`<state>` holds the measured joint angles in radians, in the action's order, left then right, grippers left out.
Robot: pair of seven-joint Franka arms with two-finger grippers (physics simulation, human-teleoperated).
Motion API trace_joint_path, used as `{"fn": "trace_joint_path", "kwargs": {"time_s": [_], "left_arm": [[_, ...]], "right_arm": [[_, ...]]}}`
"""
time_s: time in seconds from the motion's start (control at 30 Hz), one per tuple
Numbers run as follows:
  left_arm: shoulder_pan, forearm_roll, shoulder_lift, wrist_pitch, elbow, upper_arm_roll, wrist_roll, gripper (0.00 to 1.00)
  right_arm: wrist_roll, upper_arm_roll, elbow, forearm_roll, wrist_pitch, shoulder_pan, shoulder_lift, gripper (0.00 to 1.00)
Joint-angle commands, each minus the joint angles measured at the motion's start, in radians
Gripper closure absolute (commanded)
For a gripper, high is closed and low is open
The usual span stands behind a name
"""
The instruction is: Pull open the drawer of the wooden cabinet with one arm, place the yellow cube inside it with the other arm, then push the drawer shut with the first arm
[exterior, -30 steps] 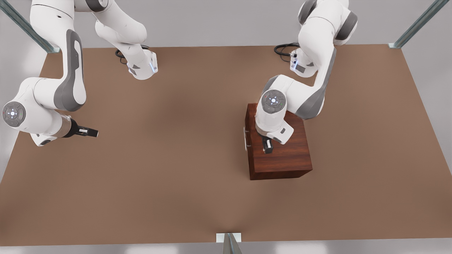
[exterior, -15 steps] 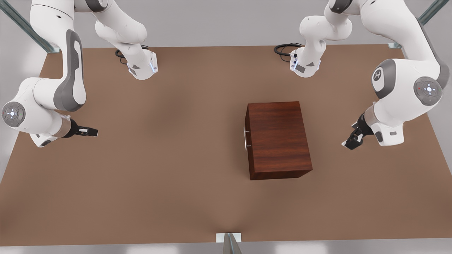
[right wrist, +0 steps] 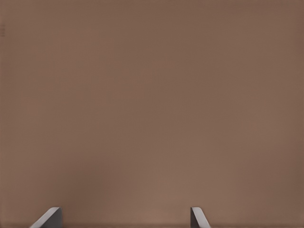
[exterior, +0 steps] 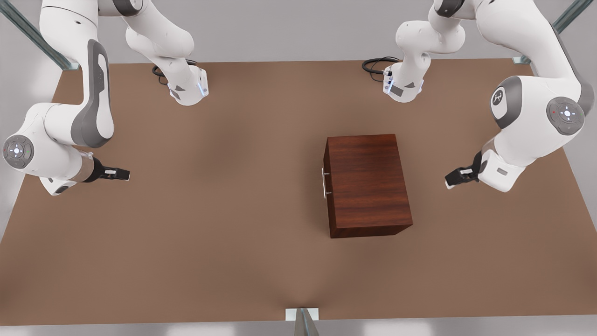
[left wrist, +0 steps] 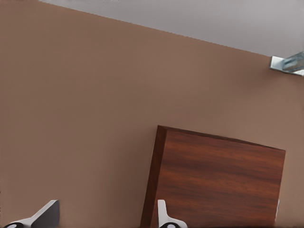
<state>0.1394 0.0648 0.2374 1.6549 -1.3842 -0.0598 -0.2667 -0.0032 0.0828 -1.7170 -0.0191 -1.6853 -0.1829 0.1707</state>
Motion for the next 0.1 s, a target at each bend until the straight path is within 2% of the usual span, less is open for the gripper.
{"fn": "trace_joint_path", "kwargs": {"time_s": [0.0,0.07], "left_arm": [[0.000,0.000,-0.001,0.002,0.001,0.000,0.514,0.00],[0.000,0.003,-0.001,0.002,0.001,0.001,0.512,0.00]], "right_arm": [[-0.018,0.000,0.000,0.001,0.001,0.000,0.000,0.00],[-0.018,0.000,0.000,0.001,0.001,0.000,0.000,0.00]]}}
